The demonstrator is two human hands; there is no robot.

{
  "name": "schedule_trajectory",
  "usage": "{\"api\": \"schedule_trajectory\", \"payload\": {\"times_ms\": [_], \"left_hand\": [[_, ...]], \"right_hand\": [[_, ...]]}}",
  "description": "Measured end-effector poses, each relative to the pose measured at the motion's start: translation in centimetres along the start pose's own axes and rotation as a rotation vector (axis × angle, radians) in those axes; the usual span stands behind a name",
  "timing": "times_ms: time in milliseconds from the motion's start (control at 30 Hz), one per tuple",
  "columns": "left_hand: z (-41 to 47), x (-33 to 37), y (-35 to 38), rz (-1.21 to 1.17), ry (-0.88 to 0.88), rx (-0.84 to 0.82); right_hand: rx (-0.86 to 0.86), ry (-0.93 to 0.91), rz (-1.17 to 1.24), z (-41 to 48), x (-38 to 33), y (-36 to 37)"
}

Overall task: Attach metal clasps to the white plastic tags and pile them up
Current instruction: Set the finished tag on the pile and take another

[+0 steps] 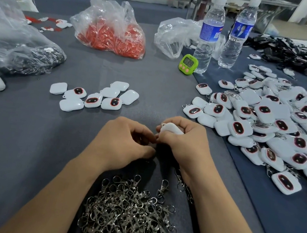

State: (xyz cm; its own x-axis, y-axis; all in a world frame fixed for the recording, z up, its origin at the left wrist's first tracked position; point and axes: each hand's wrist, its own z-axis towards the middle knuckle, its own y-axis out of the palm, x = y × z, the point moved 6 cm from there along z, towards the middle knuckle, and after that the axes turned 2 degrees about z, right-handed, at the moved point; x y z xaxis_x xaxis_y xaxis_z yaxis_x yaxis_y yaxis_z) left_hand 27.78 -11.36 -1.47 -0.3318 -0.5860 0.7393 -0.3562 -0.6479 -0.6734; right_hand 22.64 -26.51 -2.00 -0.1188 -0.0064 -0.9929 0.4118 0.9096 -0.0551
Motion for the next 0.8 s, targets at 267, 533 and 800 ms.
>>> {"api": "schedule_trajectory", "payload": {"times_ms": [267,533,800], "left_hand": [[-0.3,1.6,-0.1,0.231,0.141,-0.121],[-0.2,0.2,-0.7,0.103,0.066,0.118],[0.2,-1.5,-1.5,-0.438,-0.163,0.333]], "right_hand": [[0.071,-0.056,-0.006,0.0,-0.1,-0.8],[0.171,-0.137,-0.137,-0.1,-0.1,-1.4],[-0.084,-0.165,-0.576,-1.3,-0.4,0.9]]}}
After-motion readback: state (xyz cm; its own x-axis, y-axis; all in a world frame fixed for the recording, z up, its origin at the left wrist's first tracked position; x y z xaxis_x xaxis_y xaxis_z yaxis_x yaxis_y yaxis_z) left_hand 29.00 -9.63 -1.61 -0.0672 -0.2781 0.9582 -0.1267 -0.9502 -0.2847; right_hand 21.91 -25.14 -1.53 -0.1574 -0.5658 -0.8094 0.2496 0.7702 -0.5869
